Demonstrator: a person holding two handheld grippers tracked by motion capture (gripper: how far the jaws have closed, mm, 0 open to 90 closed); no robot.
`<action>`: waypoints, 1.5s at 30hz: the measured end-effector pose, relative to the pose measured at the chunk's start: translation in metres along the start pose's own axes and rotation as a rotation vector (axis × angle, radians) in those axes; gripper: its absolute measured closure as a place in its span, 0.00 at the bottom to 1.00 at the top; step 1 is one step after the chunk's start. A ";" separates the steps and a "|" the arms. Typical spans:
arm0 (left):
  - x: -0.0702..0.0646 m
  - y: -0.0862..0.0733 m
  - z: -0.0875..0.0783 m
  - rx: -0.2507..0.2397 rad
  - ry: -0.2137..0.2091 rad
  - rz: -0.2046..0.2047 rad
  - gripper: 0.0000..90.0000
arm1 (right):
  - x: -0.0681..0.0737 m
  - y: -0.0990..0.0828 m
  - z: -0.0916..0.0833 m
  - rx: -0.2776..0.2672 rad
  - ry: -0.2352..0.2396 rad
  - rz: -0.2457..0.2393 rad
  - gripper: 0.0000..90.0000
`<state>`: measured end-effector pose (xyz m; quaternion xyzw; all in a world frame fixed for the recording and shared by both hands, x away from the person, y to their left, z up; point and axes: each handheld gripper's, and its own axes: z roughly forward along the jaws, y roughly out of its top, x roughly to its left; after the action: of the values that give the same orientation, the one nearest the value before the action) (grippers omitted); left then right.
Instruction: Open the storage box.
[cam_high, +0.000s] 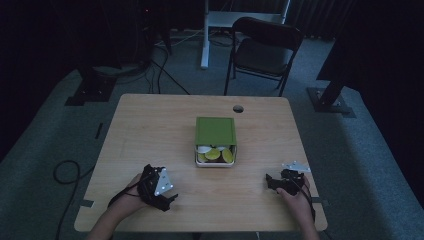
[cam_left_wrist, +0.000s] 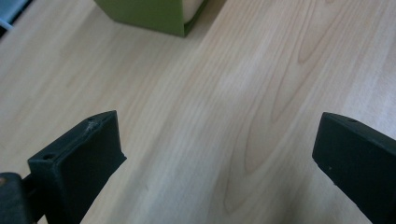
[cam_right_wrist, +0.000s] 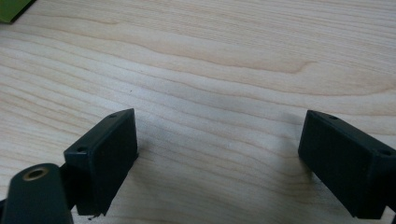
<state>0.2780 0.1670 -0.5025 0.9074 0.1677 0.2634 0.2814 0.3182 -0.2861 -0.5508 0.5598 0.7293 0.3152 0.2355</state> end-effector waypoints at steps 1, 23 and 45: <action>-0.002 0.002 0.001 -0.003 0.008 0.012 0.01 | 0.000 0.000 0.000 0.000 0.000 0.000 0.13; -0.033 0.043 0.018 -0.045 0.158 0.213 0.04 | 0.000 0.000 0.000 0.000 0.000 0.000 0.13; -0.055 0.077 0.044 -0.031 0.299 0.401 0.17 | 0.000 0.000 0.000 -0.001 0.001 0.001 0.13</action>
<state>0.2711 0.0628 -0.5086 0.8690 0.0198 0.4478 0.2096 0.3182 -0.2862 -0.5508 0.5598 0.7291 0.3157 0.2354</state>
